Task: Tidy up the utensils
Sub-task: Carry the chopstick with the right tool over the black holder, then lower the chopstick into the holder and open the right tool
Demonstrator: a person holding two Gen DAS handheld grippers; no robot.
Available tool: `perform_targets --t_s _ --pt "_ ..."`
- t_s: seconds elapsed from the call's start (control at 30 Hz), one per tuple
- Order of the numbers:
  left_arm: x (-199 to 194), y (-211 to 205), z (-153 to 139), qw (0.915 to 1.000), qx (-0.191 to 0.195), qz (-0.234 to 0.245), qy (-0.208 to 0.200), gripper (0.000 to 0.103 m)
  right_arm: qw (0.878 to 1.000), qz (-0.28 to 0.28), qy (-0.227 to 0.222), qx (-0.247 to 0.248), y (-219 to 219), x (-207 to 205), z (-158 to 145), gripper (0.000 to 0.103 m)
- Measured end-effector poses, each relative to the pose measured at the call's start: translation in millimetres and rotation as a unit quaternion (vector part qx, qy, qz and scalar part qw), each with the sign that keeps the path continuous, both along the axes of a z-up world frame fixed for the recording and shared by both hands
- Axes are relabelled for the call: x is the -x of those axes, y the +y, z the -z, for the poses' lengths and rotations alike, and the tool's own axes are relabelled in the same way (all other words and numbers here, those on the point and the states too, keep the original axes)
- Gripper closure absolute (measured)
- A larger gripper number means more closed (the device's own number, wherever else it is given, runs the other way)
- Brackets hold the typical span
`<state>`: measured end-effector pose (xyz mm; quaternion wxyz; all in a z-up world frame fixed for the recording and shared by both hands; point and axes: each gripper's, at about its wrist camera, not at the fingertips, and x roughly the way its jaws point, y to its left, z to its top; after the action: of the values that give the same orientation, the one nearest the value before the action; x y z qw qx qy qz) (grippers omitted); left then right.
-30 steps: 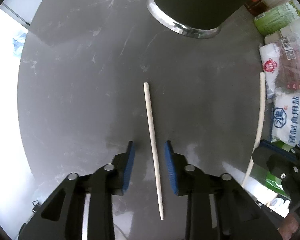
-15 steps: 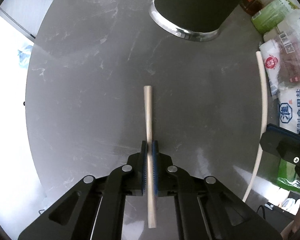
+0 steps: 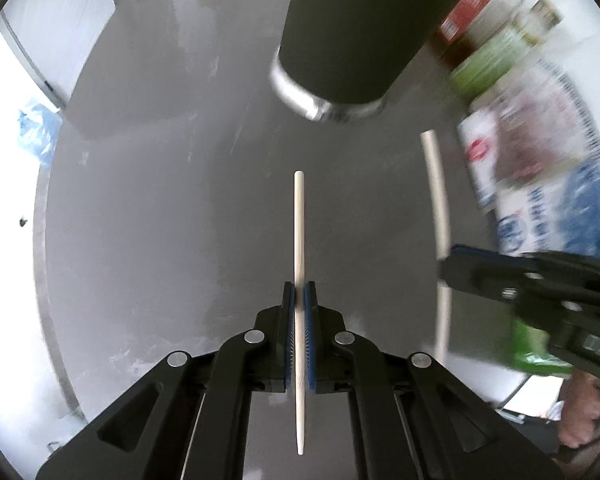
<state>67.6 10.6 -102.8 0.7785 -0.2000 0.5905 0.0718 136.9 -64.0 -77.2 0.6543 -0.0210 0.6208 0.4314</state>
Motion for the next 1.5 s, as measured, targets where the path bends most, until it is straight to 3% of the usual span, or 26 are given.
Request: perform_targets --t_s 0.3,0.53,0.77,0.97,1.1,1.3,1.5 --pt "1 12 -76 0.9903 0.015 0.012 -0.138 0.099 0.996 0.012 -0.044 -0.078 8 -17 -50 0.098" --pt "-1 35 -119 0.9734 0.008 -0.003 -0.229 0.099 0.992 0.020 -0.080 -0.098 18 -27 -79 0.098" --pt "-19 38 -141 0.9589 0.005 0.007 -0.284 0.099 0.983 0.042 -0.105 -0.146 21 -54 -109 0.098" --pt "-46 36 -166 0.9432 -0.011 0.022 -0.331 0.099 0.962 0.061 -0.182 -0.192 23 -67 -155 0.098" --pt "-59 32 -180 0.9328 -0.027 0.037 -0.357 0.099 0.950 0.061 -0.232 -0.202 29 -65 -174 0.098" --pt "-79 30 -198 0.9144 -0.082 0.045 -0.394 0.099 0.935 0.076 -0.281 -0.204 34 -70 -190 0.098" --pt "-91 44 -198 0.9008 -0.090 0.031 -0.424 0.099 0.924 0.093 -0.318 -0.192 38 -92 -191 0.098"
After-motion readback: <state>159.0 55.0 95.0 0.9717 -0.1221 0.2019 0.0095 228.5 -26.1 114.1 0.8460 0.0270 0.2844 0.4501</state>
